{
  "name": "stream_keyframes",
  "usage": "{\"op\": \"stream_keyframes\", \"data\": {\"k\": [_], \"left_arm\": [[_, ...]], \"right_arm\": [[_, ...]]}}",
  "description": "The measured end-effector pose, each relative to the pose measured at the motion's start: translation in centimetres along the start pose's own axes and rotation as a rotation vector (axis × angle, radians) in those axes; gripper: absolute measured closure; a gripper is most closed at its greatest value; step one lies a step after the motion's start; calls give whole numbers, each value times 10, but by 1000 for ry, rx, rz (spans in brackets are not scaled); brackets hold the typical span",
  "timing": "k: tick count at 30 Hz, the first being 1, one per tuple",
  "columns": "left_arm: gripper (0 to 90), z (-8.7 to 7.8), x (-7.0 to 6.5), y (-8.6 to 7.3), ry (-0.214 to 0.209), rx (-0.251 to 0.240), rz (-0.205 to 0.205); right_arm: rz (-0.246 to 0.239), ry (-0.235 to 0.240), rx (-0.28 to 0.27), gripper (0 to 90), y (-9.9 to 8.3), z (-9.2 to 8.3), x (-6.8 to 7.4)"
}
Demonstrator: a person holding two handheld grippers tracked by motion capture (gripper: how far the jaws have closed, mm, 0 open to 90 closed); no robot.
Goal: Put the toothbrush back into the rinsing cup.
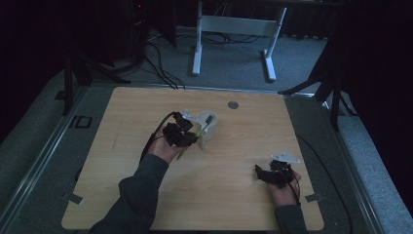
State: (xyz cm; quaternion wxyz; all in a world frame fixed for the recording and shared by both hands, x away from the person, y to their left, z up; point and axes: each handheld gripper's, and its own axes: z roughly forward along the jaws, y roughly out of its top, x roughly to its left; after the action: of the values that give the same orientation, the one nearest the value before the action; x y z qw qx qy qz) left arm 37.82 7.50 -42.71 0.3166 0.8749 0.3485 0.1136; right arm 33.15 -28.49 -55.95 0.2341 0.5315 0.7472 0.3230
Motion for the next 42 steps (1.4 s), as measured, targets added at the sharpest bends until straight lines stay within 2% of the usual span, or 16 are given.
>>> {"op": "stream_keyframes", "data": {"k": [17,42], "left_arm": [[795,-4,0,0,15,-40,-7],[795,-11,-2,1,20,-147,7]], "right_arm": [[0,0,0,211,0,0,0],[1,0,0,211,0,0,0]]}}
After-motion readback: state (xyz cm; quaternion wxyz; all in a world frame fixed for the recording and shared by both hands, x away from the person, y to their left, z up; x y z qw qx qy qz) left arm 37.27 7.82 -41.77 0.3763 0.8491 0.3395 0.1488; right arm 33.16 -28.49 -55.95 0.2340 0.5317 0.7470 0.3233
